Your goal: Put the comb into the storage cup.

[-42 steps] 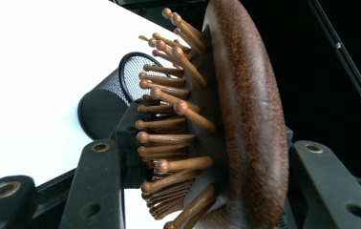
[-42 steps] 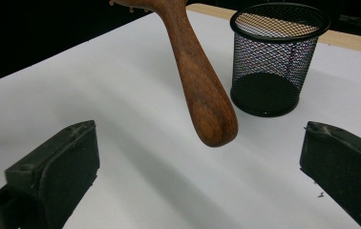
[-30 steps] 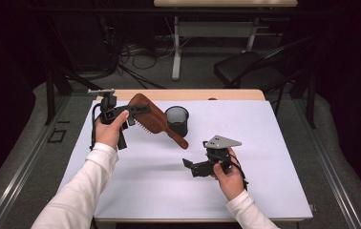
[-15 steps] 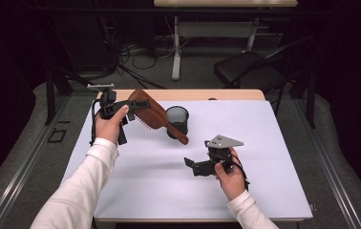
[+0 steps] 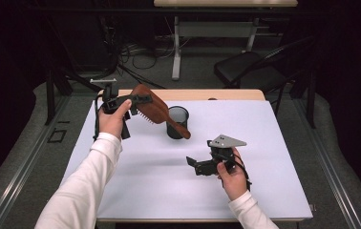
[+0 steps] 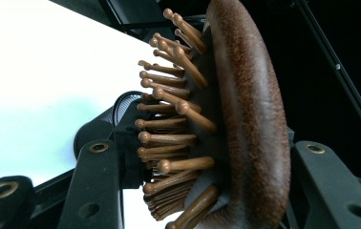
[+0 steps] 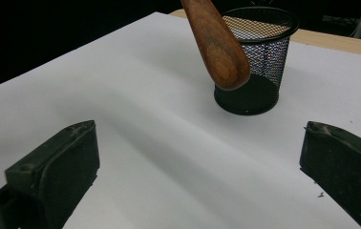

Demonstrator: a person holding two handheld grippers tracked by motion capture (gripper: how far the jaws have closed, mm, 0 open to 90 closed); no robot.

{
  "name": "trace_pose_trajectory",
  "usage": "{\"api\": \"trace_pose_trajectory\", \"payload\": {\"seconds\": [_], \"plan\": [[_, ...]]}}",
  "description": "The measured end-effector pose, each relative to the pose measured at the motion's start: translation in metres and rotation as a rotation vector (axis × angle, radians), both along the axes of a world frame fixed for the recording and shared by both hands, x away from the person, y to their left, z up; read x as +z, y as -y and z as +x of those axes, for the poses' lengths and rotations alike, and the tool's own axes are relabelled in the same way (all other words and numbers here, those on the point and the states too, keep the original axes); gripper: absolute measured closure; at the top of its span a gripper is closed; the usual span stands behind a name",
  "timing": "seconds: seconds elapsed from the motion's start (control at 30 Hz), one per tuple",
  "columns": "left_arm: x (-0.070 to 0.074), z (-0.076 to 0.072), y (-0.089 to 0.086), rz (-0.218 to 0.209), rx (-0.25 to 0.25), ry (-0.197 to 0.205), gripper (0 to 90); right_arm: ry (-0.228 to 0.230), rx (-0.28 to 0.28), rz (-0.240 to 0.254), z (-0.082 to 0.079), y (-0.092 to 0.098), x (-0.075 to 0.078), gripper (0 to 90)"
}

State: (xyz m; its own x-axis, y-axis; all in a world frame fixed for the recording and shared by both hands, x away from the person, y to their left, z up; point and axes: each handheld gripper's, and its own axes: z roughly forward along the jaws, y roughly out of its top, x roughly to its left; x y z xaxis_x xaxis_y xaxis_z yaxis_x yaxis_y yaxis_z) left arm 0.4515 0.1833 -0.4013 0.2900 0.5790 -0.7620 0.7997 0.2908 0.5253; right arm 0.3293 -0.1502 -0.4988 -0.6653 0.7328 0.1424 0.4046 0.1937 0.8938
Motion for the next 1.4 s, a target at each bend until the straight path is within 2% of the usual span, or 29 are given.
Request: {"api": "trace_pose_trajectory", "payload": {"seconds": [0.13,0.73,1.4], "plan": [[0.0,0.003,0.001,-0.013,0.003,-0.001,49.6,-0.001,-0.003,0.002,0.0,0.001,0.0,0.0],[0.006,0.009,0.001,-0.009,0.023,0.011,49.5,-0.002,-0.01,0.01,0.001,0.003,0.0,0.0],[0.018,0.022,-0.003,-0.003,0.085,0.035,49.5,0.0,-0.012,0.01,0.001,0.004,0.001,0.0]]}}
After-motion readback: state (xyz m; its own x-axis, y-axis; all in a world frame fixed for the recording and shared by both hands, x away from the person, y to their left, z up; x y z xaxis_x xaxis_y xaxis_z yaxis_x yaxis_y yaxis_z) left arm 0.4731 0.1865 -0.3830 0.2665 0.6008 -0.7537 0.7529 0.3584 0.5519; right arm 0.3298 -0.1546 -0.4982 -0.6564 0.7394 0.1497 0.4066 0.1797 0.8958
